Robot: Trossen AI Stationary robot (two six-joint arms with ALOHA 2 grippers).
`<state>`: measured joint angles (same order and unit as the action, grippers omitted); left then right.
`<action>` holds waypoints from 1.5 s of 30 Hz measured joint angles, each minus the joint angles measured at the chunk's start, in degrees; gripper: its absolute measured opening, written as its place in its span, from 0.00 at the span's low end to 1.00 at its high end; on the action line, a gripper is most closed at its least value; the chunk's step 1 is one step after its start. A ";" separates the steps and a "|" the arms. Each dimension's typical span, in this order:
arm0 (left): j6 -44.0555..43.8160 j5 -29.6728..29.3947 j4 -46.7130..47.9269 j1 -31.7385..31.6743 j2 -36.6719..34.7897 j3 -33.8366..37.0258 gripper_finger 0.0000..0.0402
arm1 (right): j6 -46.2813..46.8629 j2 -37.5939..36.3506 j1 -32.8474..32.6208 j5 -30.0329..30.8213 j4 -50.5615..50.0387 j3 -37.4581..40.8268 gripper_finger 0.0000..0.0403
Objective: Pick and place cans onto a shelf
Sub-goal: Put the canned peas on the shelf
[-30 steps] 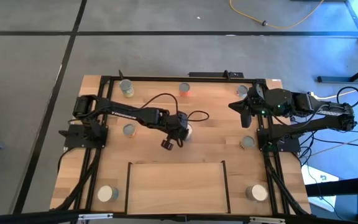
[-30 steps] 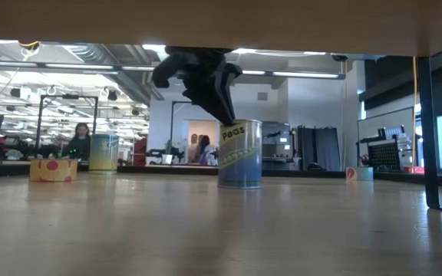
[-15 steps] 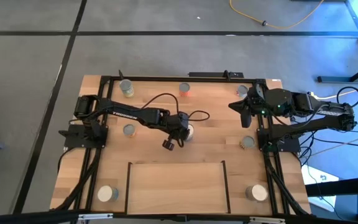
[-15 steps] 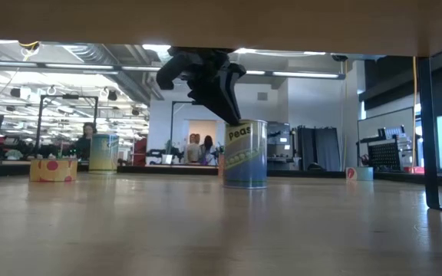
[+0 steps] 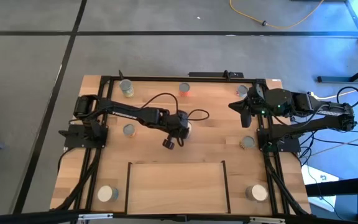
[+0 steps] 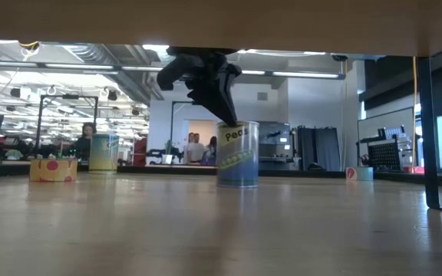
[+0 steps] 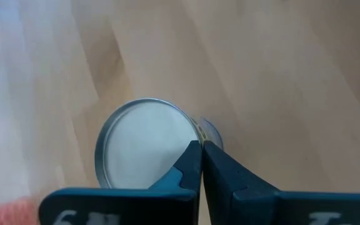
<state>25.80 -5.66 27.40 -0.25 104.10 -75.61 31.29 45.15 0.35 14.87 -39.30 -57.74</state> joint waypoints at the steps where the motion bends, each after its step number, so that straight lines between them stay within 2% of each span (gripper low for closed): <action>1: -0.45 -0.03 0.13 0.00 -0.01 -0.09 0.00 | 0.00 0.00 0.01 0.00 0.00 0.00 0.07; 6: -1.76 -0.17 2.08 0.00 0.22 -2.51 0.00 | -0.02 0.02 0.01 0.00 -0.01 0.00 0.07; 11: -2.21 -2.31 6.22 0.04 0.19 -7.78 0.00 | -0.02 0.01 -0.01 -0.02 0.01 0.00 0.07; 18: -3.67 -2.24 15.02 0.00 0.10 -19.36 0.00 | -0.07 0.02 0.00 -0.02 -0.01 0.00 0.07; 23: -7.90 -2.31 22.29 0.59 0.08 -28.52 0.00 | -1.59 0.02 0.01 -0.02 -0.01 0.00 0.07; 33: -17.49 -2.52 35.03 3.91 0.04 -43.98 0.00 | -3.35 0.00 -0.01 -0.10 -0.01 0.00 0.07; 45: -21.23 -4.08 51.13 10.18 -0.03 -54.53 0.00 | -3.08 0.01 -0.01 -0.09 0.05 0.00 0.07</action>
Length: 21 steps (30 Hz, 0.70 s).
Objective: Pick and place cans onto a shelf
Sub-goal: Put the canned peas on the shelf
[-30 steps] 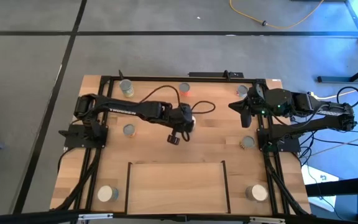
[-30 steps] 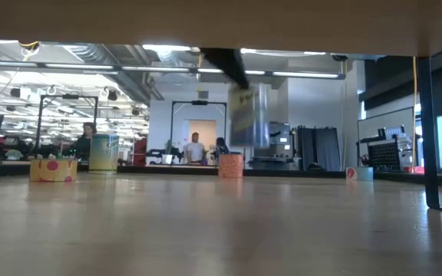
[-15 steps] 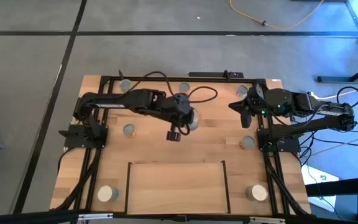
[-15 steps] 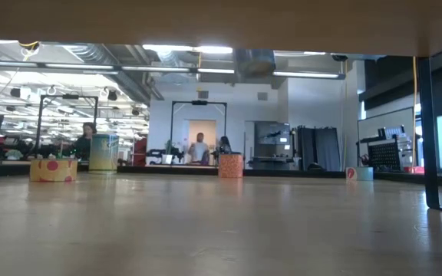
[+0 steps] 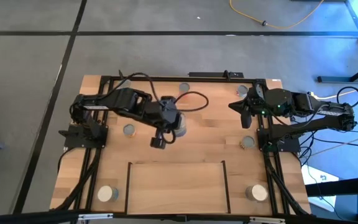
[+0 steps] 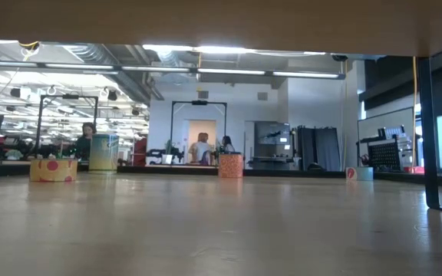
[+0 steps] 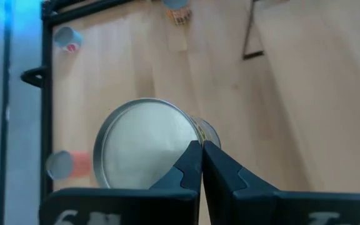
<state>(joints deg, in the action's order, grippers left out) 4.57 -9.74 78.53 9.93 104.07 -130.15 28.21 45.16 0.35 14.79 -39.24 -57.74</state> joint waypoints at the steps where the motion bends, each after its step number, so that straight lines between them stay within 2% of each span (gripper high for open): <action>1: -0.87 0.52 0.63 0.60 0.00 -0.54 0.00 | 0.02 -0.01 -0.01 0.00 0.03 0.00 0.07; 7: -6.42 4.99 3.23 4.60 0.00 -3.25 0.00 | -0.16 0.01 0.00 0.08 0.04 0.00 0.07; 13: -15.28 6.21 3.42 10.12 -0.04 -4.28 0.00 | -0.20 -0.01 0.00 0.09 0.06 0.00 0.07; 17: -23.49 3.23 3.44 14.52 -0.02 -4.26 0.00 | -0.20 -0.01 -0.01 0.09 0.04 0.00 0.07; 21: -31.41 -2.72 3.38 19.22 -0.02 -4.26 0.00 | -0.34 -0.01 -0.01 0.07 0.04 0.00 0.07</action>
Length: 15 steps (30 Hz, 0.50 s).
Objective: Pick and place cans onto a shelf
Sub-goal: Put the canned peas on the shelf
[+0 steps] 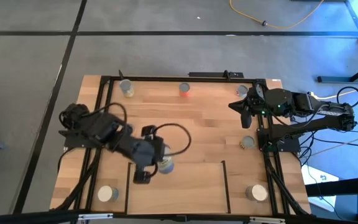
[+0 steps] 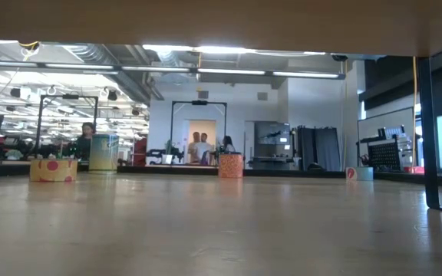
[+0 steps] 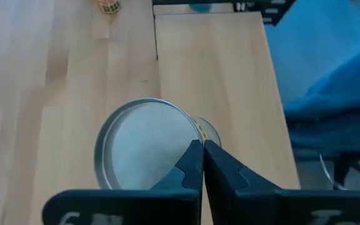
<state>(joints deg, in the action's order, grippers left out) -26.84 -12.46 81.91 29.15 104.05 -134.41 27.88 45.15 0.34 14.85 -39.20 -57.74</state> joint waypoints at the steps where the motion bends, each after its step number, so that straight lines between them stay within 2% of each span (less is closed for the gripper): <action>1: -1.84 -1.58 -0.02 1.14 0.00 0.00 0.00 | -0.16 0.00 0.01 0.00 0.00 0.00 0.07; 5: -9.16 -7.19 -0.07 5.36 0.00 0.00 0.00 | -1.29 0.00 0.01 -0.05 -0.02 0.00 0.07; 10: -17.27 -9.95 -0.07 9.68 0.08 0.00 0.00 | -1.37 0.00 0.00 -2.07 -0.04 0.00 0.07; 15: -19.76 -11.89 -0.07 13.14 0.91 0.09 0.00 | -1.35 0.00 0.00 -2.51 -0.02 0.00 0.07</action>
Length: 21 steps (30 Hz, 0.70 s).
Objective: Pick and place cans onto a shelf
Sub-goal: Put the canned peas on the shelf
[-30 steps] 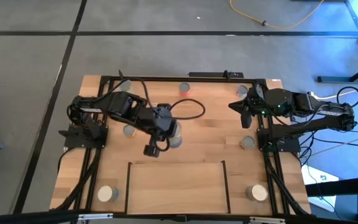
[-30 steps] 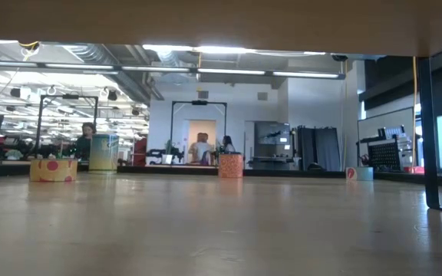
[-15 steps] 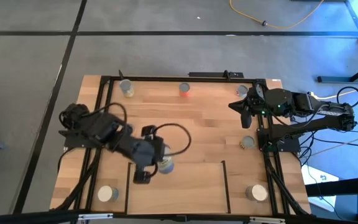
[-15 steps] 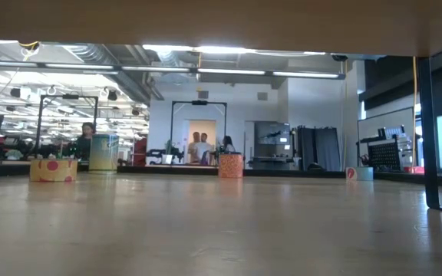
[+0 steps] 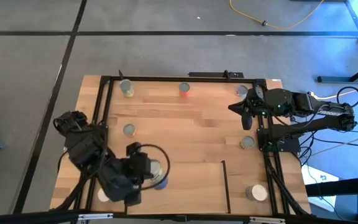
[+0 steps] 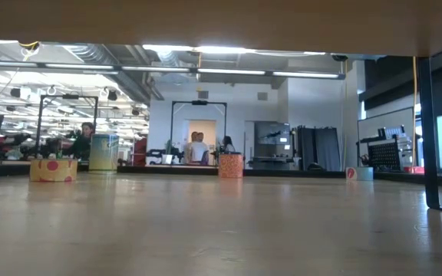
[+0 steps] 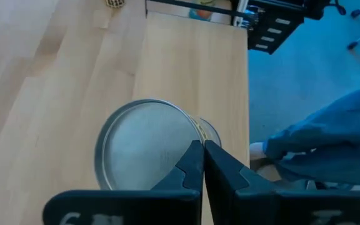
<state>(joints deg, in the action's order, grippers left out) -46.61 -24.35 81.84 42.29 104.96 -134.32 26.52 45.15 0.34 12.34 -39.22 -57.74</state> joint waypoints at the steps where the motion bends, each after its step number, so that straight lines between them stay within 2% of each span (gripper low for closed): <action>1: -0.02 -0.55 -0.04 0.55 0.22 0.00 0.00 | 0.02 0.00 0.00 0.00 0.00 0.00 0.07; 12: -5.44 -0.77 0.04 5.30 2.38 -0.09 0.00 | 0.00 0.02 0.02 0.01 0.00 0.00 0.07; 21: -7.78 -1.87 2.82 7.86 7.00 -0.02 0.00 | -0.06 0.02 0.01 0.02 0.00 -0.02 0.07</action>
<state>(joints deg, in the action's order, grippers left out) -54.39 -26.22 84.66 50.15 111.96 -134.34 26.46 45.17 0.34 12.36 -39.22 -57.76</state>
